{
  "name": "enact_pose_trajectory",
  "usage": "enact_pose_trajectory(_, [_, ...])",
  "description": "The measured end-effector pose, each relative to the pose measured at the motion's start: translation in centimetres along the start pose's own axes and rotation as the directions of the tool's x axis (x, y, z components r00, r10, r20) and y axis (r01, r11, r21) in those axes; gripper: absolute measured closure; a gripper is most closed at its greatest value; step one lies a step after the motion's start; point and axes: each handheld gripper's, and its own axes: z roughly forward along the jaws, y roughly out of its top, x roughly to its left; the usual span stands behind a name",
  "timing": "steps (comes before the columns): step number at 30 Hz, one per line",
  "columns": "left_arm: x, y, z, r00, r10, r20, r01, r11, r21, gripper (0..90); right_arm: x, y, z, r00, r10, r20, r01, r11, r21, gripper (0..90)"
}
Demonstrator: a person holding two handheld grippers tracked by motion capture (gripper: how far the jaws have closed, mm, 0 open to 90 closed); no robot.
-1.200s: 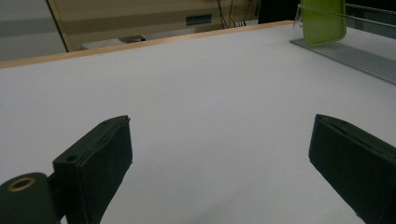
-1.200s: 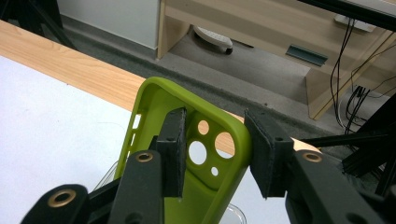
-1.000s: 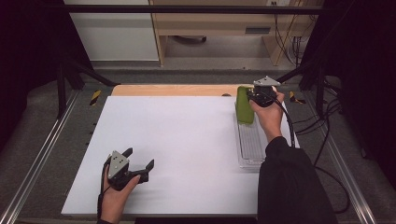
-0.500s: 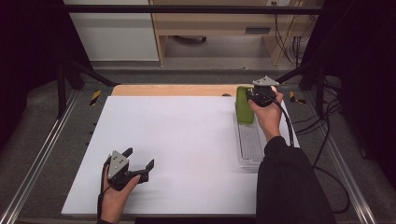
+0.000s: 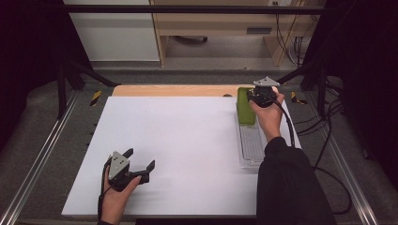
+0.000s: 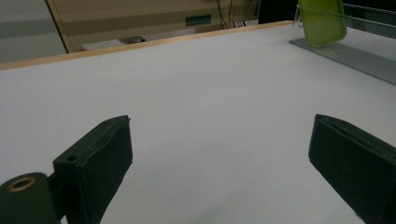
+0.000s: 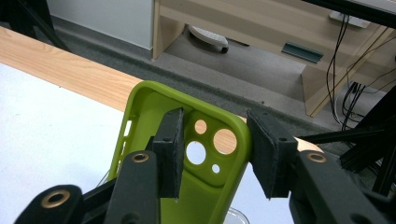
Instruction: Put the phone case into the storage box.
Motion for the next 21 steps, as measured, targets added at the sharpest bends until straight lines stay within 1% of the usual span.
enact_pose_trajectory(21, [0.03,0.01,-0.06,1.0000,-0.002,-0.002,0.002,1.0000,-0.001,5.9,0.02,-0.04,0.33,0.9999,0.007,0.013,-0.007,1.000,0.003,57.0])
